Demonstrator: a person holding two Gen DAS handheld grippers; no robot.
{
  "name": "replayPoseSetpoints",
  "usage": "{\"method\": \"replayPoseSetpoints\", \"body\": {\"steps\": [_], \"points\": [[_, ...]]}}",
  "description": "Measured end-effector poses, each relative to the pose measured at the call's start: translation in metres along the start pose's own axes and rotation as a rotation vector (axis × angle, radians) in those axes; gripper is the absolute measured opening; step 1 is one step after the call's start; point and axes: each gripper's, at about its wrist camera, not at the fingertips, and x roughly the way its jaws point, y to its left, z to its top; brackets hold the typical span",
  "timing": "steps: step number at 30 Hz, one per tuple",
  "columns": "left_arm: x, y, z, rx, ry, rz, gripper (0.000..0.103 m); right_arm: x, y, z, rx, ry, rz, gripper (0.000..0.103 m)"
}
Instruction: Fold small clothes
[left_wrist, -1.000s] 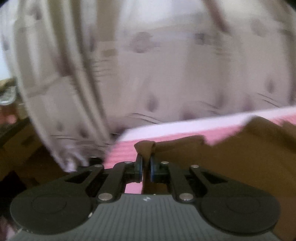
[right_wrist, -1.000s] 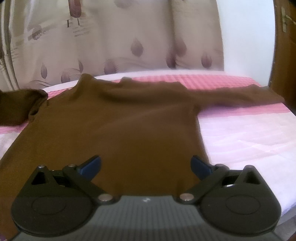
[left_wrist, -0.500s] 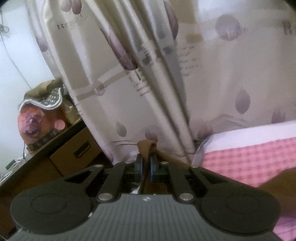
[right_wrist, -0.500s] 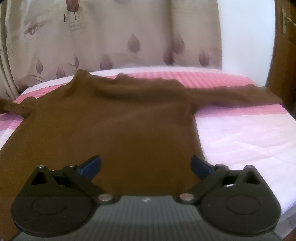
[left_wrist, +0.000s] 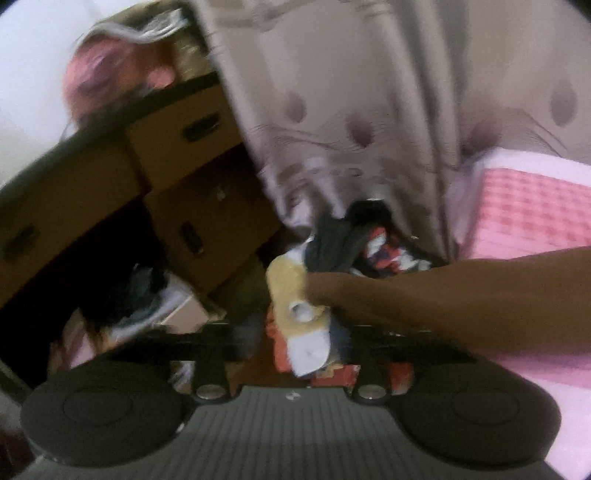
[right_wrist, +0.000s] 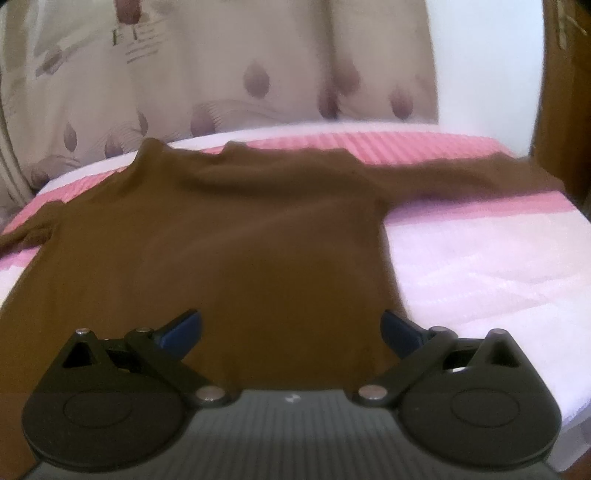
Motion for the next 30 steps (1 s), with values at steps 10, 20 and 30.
{"method": "replayPoseSetpoints", "body": {"steps": [10,20,30], "points": [[-0.116,-0.026,0.010,0.078,-0.242,-0.104,0.097,-0.017,-0.111,0.027,0.260,-0.077,-0.048,0.103],[-0.189,-0.153,-0.035,0.128,-0.224,-0.454,0.098,0.009,-0.279,0.075,0.530,-0.121,-0.113,0.103],[-0.193,-0.188,-0.067,0.097,-0.207,-0.496,0.098,0.078,-0.409,0.134,0.650,-0.114,-0.227,0.103]]}}
